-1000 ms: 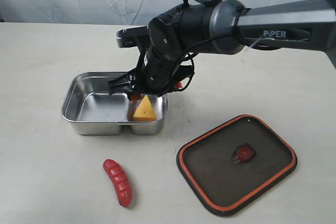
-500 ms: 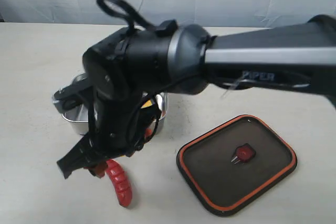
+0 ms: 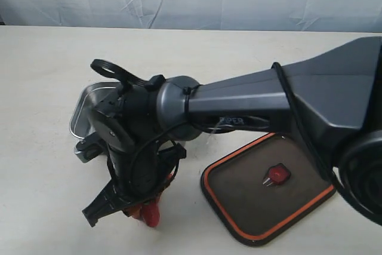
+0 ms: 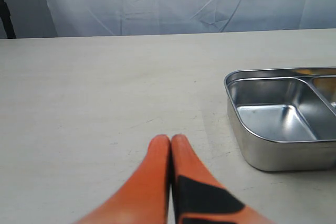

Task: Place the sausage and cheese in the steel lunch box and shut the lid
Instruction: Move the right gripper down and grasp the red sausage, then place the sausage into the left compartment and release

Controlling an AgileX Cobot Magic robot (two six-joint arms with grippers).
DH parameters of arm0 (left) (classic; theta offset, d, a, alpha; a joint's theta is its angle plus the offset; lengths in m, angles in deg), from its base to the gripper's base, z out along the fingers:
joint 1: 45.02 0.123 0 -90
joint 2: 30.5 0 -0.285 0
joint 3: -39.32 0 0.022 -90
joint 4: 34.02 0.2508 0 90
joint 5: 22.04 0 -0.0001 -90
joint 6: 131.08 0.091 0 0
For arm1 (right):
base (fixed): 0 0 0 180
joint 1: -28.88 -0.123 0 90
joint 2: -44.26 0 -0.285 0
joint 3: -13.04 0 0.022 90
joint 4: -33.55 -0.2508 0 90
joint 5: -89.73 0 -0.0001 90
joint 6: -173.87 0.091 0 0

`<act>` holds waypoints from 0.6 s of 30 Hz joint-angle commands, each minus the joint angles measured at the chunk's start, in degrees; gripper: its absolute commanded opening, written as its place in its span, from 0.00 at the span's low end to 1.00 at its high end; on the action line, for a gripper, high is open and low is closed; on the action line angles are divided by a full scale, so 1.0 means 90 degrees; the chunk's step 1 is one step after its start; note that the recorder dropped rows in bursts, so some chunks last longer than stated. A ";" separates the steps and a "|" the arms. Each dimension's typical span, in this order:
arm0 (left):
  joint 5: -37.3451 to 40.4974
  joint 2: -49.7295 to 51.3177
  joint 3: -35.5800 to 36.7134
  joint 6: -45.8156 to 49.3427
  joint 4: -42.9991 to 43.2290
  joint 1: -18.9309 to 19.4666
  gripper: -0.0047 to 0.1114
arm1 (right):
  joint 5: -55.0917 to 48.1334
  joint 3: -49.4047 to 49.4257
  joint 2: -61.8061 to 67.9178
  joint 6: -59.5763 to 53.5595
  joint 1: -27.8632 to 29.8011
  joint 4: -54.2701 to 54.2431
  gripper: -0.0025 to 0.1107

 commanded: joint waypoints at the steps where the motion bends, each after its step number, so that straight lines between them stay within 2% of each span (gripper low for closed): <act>1: -0.0062 -0.0025 0.0012 0.0000 0.0007 0.0035 0.04 | -0.0019 -0.0028 -0.0133 -0.0045 0.0008 0.0121 0.03; 6: -0.0062 -0.0025 0.0012 0.0000 0.0007 0.0035 0.04 | 0.0058 -0.0432 -0.0689 -0.0061 0.0024 0.0249 0.02; 10: -0.0062 -0.0025 0.0012 0.0000 0.0007 0.0035 0.04 | 0.0639 -0.1039 -0.0896 -0.0012 0.0099 0.1297 0.02; 15: -0.0062 -0.0025 0.0012 0.0000 0.0007 0.0035 0.04 | 0.0684 -0.1818 -0.0405 -0.0026 0.0713 0.1025 0.02; 18: -0.0062 -0.0025 0.0012 0.0000 0.0007 0.0035 0.04 | 0.0845 -0.2125 -0.0081 -0.0372 0.0994 0.0369 0.02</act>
